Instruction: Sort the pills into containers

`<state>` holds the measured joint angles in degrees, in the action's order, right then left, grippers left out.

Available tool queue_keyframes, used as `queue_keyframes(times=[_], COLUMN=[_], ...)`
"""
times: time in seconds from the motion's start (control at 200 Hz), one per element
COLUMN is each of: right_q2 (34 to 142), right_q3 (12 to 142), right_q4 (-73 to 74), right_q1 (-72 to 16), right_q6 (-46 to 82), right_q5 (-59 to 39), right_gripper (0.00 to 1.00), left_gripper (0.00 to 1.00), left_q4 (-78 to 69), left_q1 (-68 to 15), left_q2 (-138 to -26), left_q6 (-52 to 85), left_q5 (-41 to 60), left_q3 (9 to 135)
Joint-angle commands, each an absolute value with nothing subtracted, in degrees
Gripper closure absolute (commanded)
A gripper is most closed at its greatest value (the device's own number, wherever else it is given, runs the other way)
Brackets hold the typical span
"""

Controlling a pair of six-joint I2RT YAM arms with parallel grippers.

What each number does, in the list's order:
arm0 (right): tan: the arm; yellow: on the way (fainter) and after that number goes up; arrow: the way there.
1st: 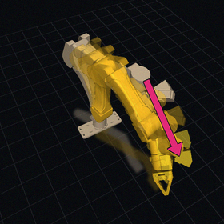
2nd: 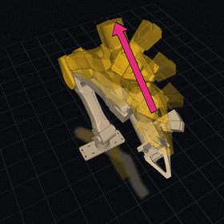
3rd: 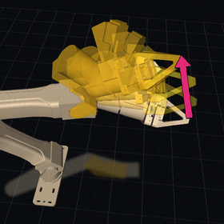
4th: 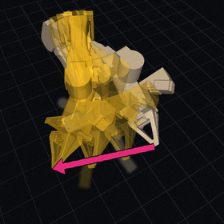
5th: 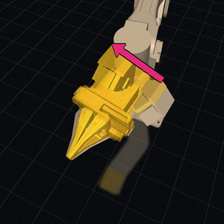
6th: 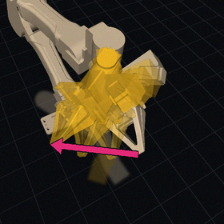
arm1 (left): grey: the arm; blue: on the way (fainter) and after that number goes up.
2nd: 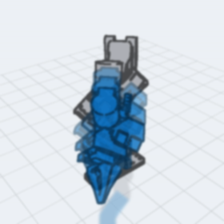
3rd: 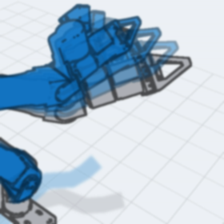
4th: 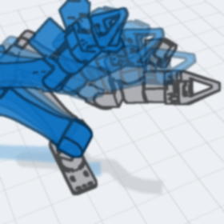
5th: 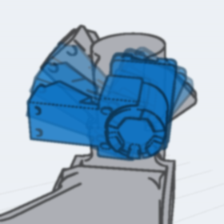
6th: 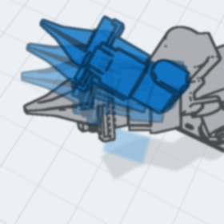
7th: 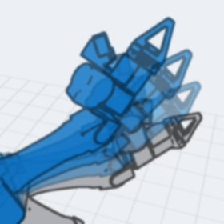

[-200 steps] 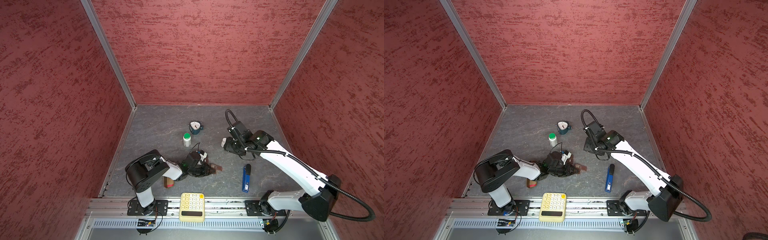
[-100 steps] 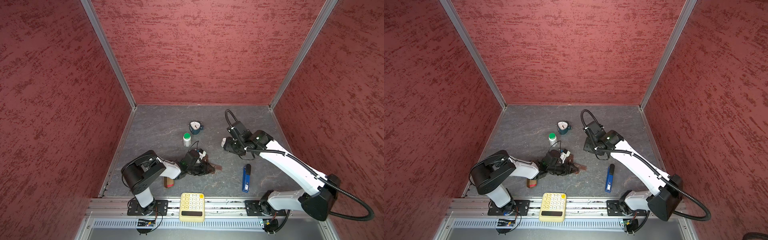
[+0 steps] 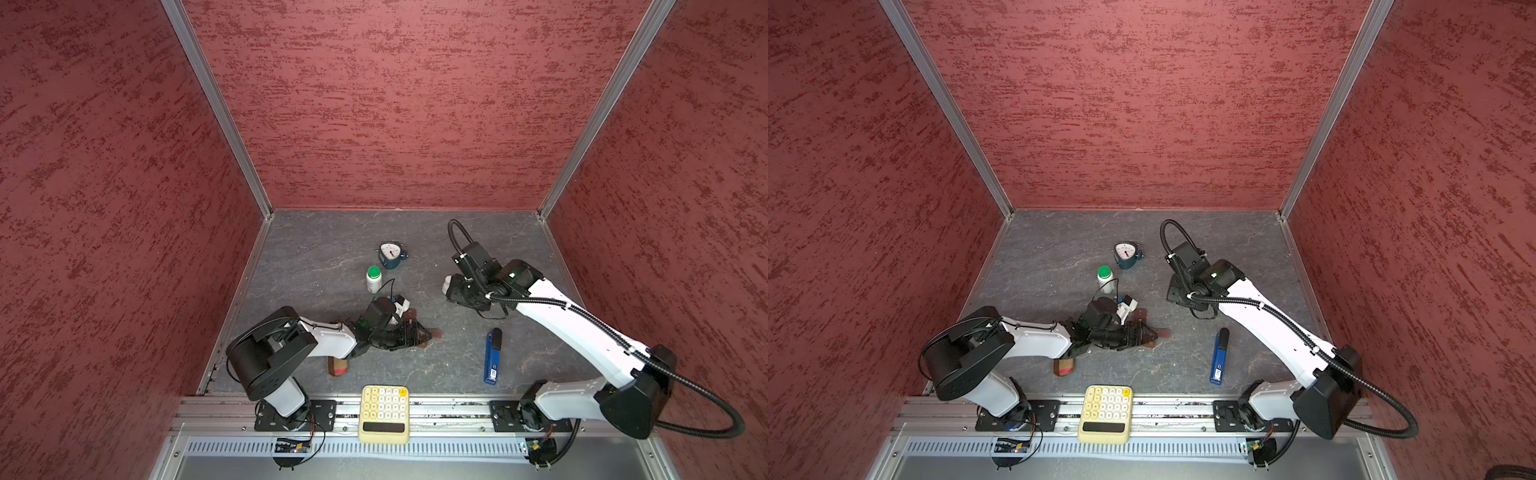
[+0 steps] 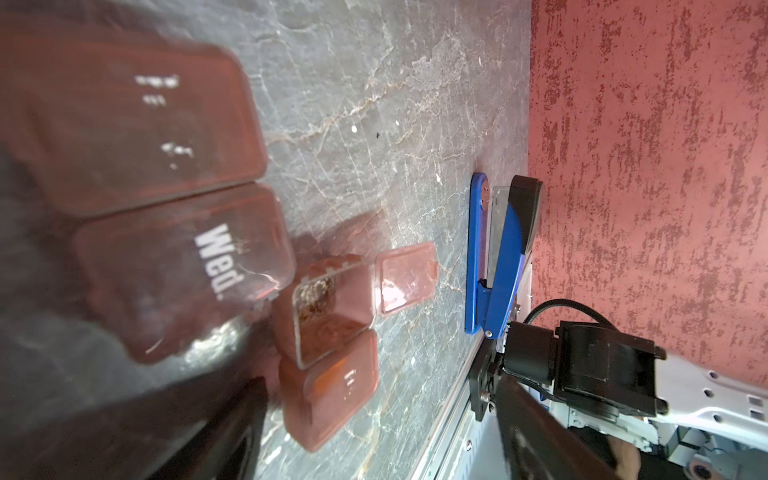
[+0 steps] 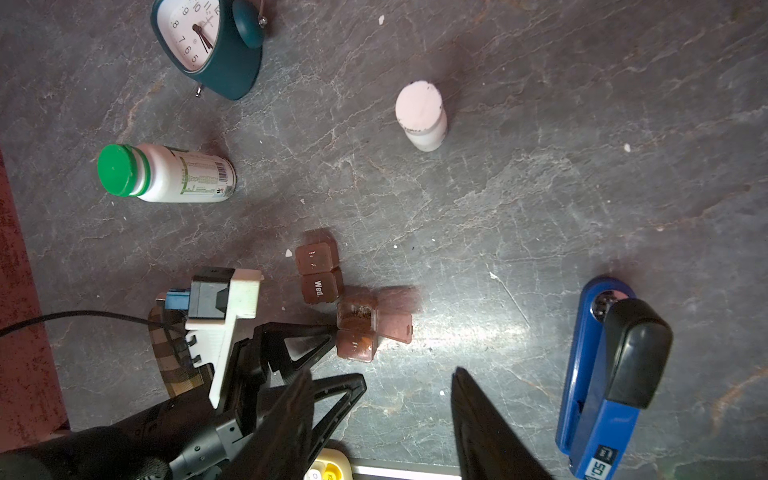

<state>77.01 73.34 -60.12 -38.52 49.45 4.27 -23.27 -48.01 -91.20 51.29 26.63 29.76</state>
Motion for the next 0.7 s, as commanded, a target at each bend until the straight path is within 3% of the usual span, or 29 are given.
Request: queue_keyframes(times=[0.0,0.125,0.451,0.696], right_q2=[77.7,78.5,82.6,89.0], right_q3=[75.3,75.9,77.6,78.9], right_q4=[-60.7,-61.1,-59.5,-55.9], right_q1=[-38.2,-38.2,-35.7,-30.3], right_q6=[49.0,48.7,47.2,44.1], right_q5=[4.8,4.9,4.3,2.3], right_gripper=[0.45,0.44,0.38,0.38], left_gripper=[0.07,0.00,0.00,0.03], left_q4=[-16.1,-12.9,-1.0,9.4], left_q1=[-47.5,-47.5,-47.1,-41.8], left_q2=[-89.7,-87.4,-72.6,-58.1], left_q6=[49.6,48.9,45.3,40.1], left_q5=[24.7,24.4,20.2,16.3], left_q3=[28.6,28.5,26.7,28.2])
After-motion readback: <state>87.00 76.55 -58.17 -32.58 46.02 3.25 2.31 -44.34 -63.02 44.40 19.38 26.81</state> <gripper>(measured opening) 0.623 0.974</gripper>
